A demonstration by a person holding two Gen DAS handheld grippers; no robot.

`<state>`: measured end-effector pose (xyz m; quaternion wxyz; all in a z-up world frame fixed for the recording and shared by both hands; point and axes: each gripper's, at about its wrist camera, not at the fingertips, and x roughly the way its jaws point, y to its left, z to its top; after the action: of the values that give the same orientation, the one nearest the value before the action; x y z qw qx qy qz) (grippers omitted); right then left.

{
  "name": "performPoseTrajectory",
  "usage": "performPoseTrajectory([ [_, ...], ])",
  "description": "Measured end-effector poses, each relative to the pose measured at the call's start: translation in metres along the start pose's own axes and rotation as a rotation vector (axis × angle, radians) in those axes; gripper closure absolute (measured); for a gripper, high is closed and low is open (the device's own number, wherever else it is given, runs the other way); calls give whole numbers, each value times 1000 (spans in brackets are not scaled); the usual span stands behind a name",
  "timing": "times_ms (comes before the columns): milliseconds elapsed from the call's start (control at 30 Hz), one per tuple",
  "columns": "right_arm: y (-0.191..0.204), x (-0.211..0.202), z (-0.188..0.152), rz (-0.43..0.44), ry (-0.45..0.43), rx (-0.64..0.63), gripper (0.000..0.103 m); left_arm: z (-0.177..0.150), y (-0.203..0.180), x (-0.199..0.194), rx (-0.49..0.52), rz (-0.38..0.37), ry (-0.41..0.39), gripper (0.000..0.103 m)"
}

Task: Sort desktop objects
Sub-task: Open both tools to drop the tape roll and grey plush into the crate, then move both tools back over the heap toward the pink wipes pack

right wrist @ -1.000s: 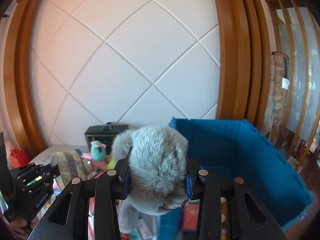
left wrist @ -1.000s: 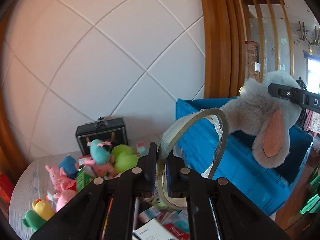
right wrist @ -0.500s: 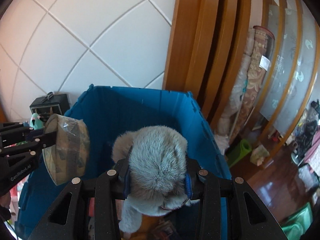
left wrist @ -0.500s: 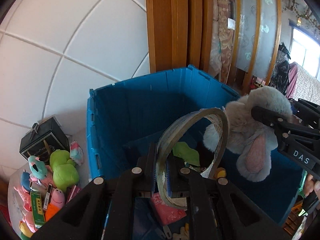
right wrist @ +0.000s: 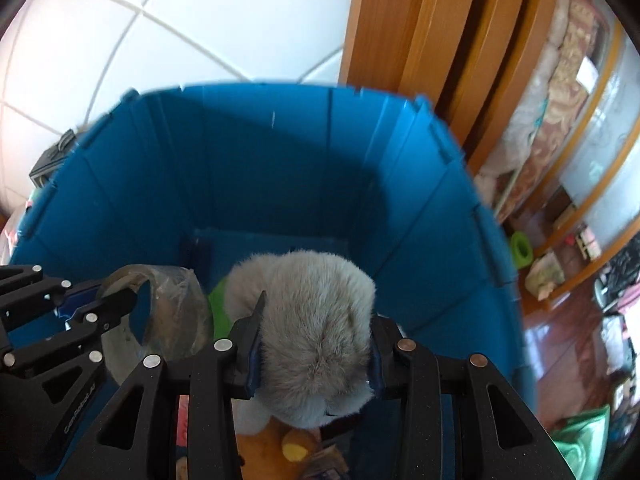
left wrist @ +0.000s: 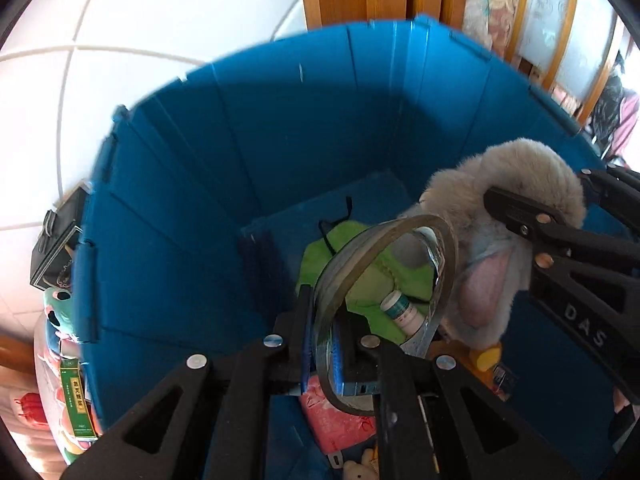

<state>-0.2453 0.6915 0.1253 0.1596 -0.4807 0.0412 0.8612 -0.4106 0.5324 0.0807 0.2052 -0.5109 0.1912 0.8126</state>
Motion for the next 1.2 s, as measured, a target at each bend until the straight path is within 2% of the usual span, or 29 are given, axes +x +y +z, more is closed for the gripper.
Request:
performPoseTrajectory([
  [67, -3, 17, -4, 19, 46, 24, 64, -1, -1, 14, -7, -6, 61, 89],
  [167, -9, 36, -10, 36, 114, 48, 63, -3, -2, 30, -8, -12, 127, 73],
  [233, -11, 42, -13, 30, 136, 59, 63, -4, -5, 32, -2, 4, 134, 55],
  [267, -12, 41, -15, 23, 139, 55, 62, -5, -6, 31, -4, 5, 130, 53],
  [300, -12, 40, -15, 19, 136, 53, 57, -5, -6, 30, -11, -1, 129, 52],
  [400, -11, 32, -17, 2, 135, 37, 29, -6, -2, 23, -29, -20, 137, 52],
  [433, -11, 29, -17, -1, 126, 30, 23, -7, -1, 19, -31, -26, 137, 52],
  [567, -13, 9, -16, -14, 91, 20, 15, -11, 3, -3, -31, -69, 120, 52],
  [600, -13, 2, -15, -13, 81, 24, 3, -12, 5, -9, -28, -81, 113, 52],
  [633, -13, -5, -13, -15, 71, 27, 0, -15, 7, -16, -23, -90, 104, 52],
  [800, -6, -57, -17, -23, 2, 7, 0, -28, 15, -62, -5, -100, 11, 52],
  [967, 14, -117, -29, 1, -108, -10, 0, -56, 25, -119, -2, -62, -139, 52],
  [1200, 59, -194, -59, 149, -290, -2, 0, -123, 68, -187, -83, -39, -341, 51],
])
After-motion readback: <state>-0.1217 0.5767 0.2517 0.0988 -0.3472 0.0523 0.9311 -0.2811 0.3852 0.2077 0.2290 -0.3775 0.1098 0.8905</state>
